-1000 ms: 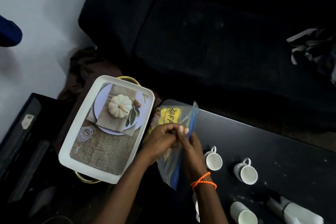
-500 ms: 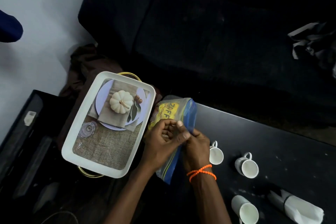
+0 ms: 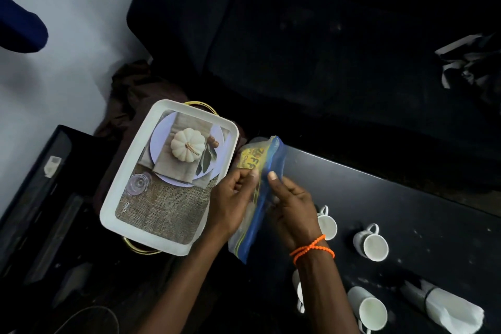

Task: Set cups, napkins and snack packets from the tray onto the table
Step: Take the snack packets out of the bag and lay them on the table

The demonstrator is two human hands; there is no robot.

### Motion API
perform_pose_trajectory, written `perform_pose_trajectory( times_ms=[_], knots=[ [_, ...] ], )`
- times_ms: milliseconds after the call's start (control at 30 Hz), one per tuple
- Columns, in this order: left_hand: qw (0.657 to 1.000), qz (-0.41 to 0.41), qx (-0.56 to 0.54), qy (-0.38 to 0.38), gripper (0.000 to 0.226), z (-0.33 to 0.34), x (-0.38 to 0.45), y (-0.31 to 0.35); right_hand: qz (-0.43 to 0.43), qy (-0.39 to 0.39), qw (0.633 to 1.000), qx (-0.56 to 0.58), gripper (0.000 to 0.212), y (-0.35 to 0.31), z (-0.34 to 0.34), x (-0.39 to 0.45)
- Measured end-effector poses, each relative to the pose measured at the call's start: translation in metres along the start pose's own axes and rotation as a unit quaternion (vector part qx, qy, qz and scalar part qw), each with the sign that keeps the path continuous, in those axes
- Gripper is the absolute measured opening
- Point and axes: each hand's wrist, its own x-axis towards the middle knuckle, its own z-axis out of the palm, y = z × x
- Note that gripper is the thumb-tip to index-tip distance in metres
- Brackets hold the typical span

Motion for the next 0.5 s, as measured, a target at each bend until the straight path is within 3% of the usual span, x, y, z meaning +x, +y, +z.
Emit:
perform_pose_trajectory(
  times_ms=[100,167,300,400,500],
  knots=[
    [0.997,0.046,0.053,0.011,0.050,0.005,-0.011,-0.002,0.084,-0.044,0.987,0.127,0.033,-0.003,0.010,-0.001],
    [0.992,0.087,0.091,0.026,0.047,0.004,-0.012,-0.006,0.116,-0.063,0.977,0.170,0.037,-0.003,0.011,-0.002],
    [0.977,0.146,0.149,0.054,0.031,-0.003,-0.010,-0.011,0.133,-0.035,0.973,0.183,0.046,-0.002,0.017,-0.001],
    [0.945,0.205,0.238,0.088,0.029,0.000,-0.011,-0.009,0.133,-0.015,0.973,0.186,0.041,-0.002,0.025,0.000],
    [0.935,0.195,0.285,0.080,0.044,0.004,-0.008,0.003,0.138,-0.011,0.974,0.180,0.041,-0.005,0.029,0.000]
  ],
)
